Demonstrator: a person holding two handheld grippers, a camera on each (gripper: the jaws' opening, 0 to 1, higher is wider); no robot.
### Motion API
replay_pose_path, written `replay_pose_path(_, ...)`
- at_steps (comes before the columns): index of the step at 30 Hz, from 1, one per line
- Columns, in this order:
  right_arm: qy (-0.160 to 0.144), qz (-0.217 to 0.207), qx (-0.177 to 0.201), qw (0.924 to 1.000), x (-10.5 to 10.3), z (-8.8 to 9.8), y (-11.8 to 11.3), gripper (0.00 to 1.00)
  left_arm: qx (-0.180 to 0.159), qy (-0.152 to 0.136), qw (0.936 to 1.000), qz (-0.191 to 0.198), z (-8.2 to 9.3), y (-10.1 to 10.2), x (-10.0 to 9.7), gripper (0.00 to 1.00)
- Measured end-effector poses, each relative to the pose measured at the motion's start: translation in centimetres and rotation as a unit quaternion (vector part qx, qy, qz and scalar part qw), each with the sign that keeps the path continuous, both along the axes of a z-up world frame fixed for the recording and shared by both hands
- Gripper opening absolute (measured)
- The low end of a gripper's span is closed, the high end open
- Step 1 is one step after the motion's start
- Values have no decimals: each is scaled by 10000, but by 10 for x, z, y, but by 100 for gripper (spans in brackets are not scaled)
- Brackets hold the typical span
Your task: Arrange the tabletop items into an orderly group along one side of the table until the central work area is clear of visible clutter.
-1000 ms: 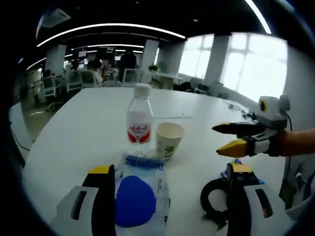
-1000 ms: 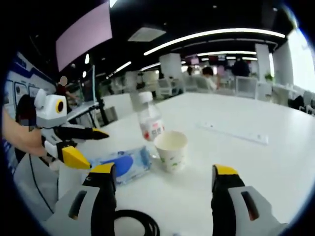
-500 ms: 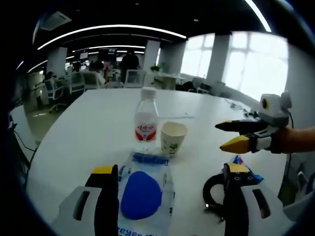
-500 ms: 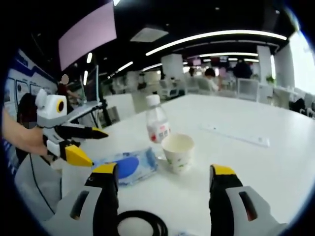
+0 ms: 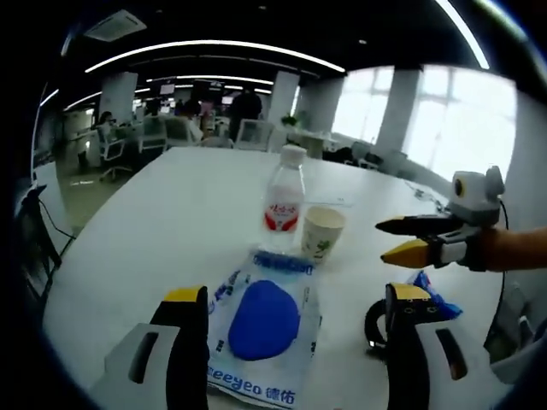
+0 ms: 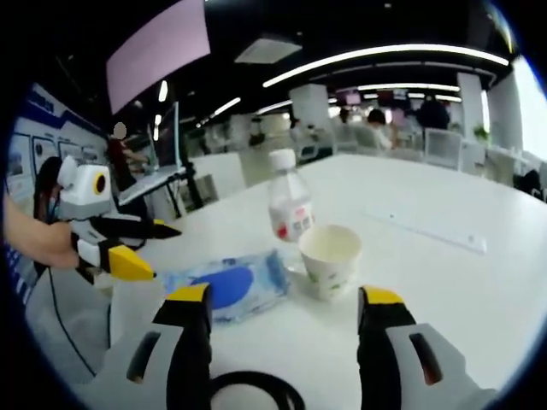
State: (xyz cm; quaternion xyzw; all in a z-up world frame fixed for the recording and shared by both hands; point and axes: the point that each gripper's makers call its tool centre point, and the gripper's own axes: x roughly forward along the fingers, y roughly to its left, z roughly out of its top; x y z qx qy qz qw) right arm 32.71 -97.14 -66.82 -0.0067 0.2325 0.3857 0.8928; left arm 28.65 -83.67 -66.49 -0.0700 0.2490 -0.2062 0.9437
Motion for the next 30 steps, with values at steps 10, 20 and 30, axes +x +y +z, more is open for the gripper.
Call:
replay_pose_path(10,228,274,23,9994,-4,-12,23,60,-19,153,9995,285,-11,17,-14,82)
replay_pose_path(20,377,456,97,9982,1,-21,43,60,-7,292,9983,508,-21,32,-30,82)
replay_pose_path(30,505,469,184,9975,12,-28,50,60,-74,459,9958,786,-30,45,-41,81)
